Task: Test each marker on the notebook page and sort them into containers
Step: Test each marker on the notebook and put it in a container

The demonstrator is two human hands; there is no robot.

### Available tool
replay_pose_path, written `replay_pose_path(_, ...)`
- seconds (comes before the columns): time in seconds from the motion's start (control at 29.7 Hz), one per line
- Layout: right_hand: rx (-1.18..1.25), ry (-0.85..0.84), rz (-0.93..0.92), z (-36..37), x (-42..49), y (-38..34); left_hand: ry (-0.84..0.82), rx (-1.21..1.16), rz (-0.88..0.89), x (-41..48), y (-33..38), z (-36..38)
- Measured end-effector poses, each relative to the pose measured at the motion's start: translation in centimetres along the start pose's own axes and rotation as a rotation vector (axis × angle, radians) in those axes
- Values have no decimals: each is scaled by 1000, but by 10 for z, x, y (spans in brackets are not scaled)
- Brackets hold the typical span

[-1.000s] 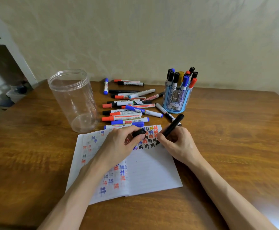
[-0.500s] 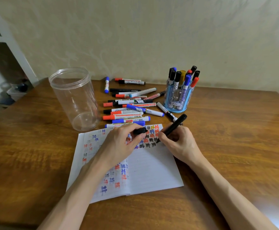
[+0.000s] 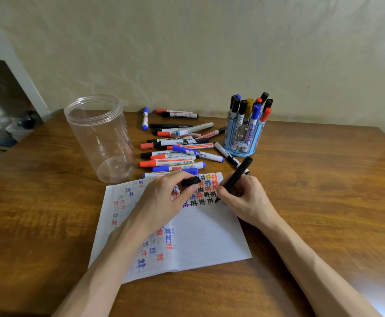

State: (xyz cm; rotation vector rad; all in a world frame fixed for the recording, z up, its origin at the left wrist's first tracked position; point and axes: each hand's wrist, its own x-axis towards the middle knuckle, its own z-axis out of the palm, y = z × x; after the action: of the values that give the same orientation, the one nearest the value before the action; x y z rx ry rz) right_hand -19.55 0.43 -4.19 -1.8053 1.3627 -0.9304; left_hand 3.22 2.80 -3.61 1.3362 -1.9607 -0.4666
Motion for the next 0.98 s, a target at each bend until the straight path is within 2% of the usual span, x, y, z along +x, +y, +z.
replay_pose_path(0.27,19,64,-2,-1,0,1,-1,0,9,0,-3,1)
replay_pose_path(0.54,14,-37,-16,-4,-2,-6,-18,-3,27,0,-4,1)
replay_pose_path(0.67,211,42,-61,-6,-5,-16,-32,-29,15,0,-4,1)
replay_pose_path(0.77,371,11,-89,-7,-7,-22,-42,-25,13,0,-3,1)
replay_pose_path(0.98,441,-23,-156,0,-9,-21,-46,-28,32,0,1,1)
